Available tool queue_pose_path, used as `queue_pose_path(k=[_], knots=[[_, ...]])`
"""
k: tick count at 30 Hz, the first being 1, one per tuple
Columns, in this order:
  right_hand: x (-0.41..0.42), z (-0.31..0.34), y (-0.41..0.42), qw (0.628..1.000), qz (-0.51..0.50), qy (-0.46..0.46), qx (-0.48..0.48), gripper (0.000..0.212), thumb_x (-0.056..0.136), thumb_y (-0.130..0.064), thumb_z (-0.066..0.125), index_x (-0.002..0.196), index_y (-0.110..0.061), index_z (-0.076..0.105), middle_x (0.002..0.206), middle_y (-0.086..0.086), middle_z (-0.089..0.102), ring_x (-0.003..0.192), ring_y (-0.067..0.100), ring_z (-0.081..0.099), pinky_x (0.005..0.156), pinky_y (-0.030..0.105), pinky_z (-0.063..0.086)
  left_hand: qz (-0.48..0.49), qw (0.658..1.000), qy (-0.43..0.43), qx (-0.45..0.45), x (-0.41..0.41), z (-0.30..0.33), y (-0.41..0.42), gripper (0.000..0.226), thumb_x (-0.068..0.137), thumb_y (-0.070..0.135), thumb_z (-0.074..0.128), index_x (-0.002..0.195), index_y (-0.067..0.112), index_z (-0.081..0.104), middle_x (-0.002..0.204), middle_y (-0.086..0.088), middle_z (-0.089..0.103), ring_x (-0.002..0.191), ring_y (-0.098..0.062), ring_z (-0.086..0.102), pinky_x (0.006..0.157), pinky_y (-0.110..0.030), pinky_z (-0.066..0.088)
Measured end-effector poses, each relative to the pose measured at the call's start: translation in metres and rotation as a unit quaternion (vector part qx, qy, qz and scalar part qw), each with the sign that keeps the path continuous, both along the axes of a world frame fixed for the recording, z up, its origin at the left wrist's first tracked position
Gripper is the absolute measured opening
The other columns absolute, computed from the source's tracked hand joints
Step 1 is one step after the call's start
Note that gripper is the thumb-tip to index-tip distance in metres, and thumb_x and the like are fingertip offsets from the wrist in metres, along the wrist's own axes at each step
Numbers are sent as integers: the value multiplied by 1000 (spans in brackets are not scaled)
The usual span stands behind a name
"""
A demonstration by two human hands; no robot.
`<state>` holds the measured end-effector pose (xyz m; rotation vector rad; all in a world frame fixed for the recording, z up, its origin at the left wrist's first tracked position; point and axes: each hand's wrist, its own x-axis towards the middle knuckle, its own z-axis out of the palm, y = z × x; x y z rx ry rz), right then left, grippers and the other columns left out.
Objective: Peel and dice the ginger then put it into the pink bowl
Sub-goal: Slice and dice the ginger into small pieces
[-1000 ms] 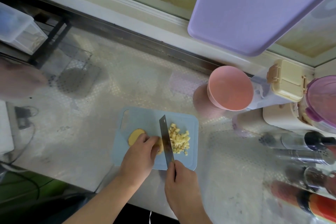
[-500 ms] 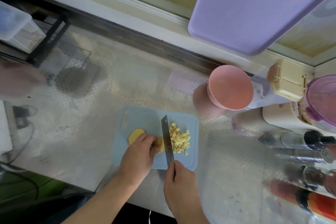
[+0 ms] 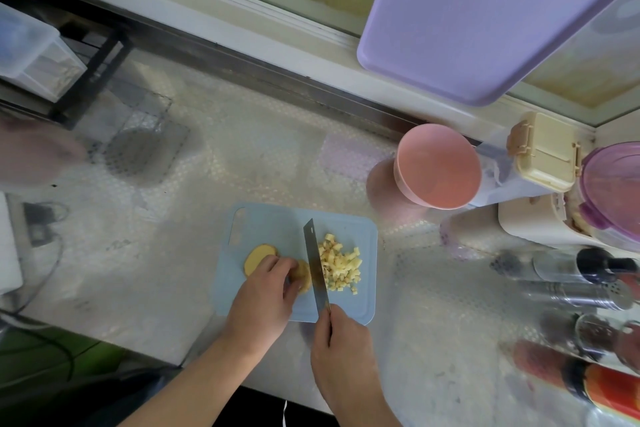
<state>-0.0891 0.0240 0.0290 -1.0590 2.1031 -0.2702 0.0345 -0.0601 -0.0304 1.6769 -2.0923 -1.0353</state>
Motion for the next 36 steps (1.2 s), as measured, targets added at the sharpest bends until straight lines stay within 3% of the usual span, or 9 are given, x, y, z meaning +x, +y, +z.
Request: queue_pose_path(k=[5,9,13,18,25,30,36], knots=[[-3,8,2,1000,-10,7,2,41,106,-28,40,66,-22,30,57,-2,37,51,15,34,48,26,33,-6,1000,6,0,1,0,-1,6,96,25,71,101,23,69,97,10,58,75,-10,61,64,-36,56],[3,10,1,1000,6,5,14,40,107,-30,38,68,-22,32,61,-1,43,55,16,40,53,26,36,-17,1000,5,-11,0,1,-2,6,96,23,72,101,21,69,97,9,58,75,-11,60,62,-30,54],[8,11,-1,998,29,21,47,34,106,-32,34,75,-21,39,69,-2,50,63,15,48,55,26,36,-21,1000,5,-15,-1,2,-2,5,95,20,71,98,18,67,94,8,56,73,-14,59,59,-33,52],[13,12,-9,993,62,30,91,32,105,-27,35,73,-24,31,68,-5,42,59,12,42,49,24,32,-24,999,11,-20,-2,2,-3,5,94,17,72,93,17,67,89,11,53,70,-14,56,56,-28,45],[13,-10,-28,998,48,36,31,25,105,-22,39,83,-16,48,74,3,60,67,20,58,50,23,37,-27,999,21,-25,1,-2,-6,7,95,21,71,91,19,66,88,10,55,75,-14,59,60,-37,52],[15,-4,-14,999,26,30,0,33,104,-23,41,71,-20,39,62,-1,48,55,14,45,47,24,31,-25,999,17,-22,1,-1,-4,8,95,21,70,89,19,65,88,11,54,71,-13,57,58,-36,52],[17,5,-10,999,35,22,14,37,105,-24,38,69,-22,31,61,-4,41,52,13,39,48,25,34,-26,999,19,-25,1,-1,-4,9,95,18,71,88,20,65,86,12,52,69,-11,55,57,-30,48]])
